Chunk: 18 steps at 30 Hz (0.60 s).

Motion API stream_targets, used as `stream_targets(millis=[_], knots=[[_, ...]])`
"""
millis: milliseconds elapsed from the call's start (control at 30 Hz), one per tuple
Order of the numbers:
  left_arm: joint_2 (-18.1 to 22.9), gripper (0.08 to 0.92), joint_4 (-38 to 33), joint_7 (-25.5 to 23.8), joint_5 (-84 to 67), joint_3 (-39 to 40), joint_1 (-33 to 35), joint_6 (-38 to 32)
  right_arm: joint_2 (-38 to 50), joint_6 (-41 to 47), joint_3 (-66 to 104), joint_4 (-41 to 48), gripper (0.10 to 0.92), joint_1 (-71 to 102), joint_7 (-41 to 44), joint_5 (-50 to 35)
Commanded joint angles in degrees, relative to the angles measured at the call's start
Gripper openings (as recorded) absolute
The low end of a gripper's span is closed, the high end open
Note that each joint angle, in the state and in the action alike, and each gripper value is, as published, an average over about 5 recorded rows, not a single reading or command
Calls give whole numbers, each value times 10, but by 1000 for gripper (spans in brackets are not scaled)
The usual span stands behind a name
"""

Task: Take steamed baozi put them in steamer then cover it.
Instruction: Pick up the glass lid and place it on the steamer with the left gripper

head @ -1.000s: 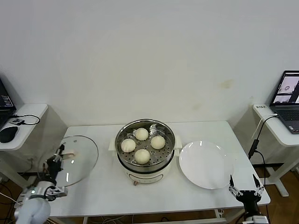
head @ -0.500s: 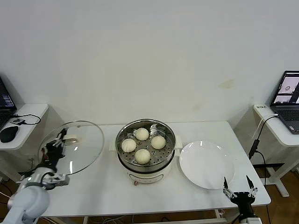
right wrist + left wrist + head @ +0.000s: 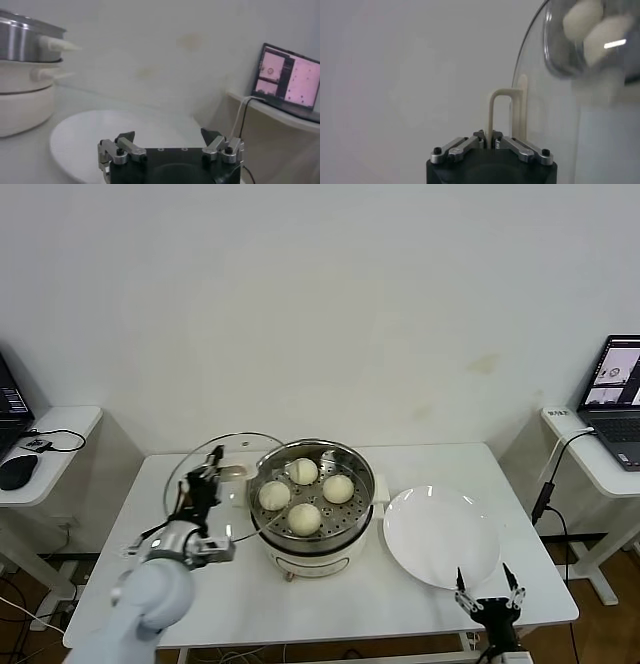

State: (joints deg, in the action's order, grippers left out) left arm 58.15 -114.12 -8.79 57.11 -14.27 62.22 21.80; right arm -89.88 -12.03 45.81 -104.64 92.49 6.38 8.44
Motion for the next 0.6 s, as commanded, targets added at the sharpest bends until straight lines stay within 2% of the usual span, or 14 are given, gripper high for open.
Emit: stream_targets(millis=[33,300,600], knots=[[98,150,36,-76,136,129,-119,53,-6,-6,-18,16,823,-2,-5,35],[167,150,61,-114,201,162,-139,65,-6,-7,-20,25,823,-9,-7,43],[203,150,83,-135,236,175,-135,68,-6,-11,-19,35,823,-10,-8,51]])
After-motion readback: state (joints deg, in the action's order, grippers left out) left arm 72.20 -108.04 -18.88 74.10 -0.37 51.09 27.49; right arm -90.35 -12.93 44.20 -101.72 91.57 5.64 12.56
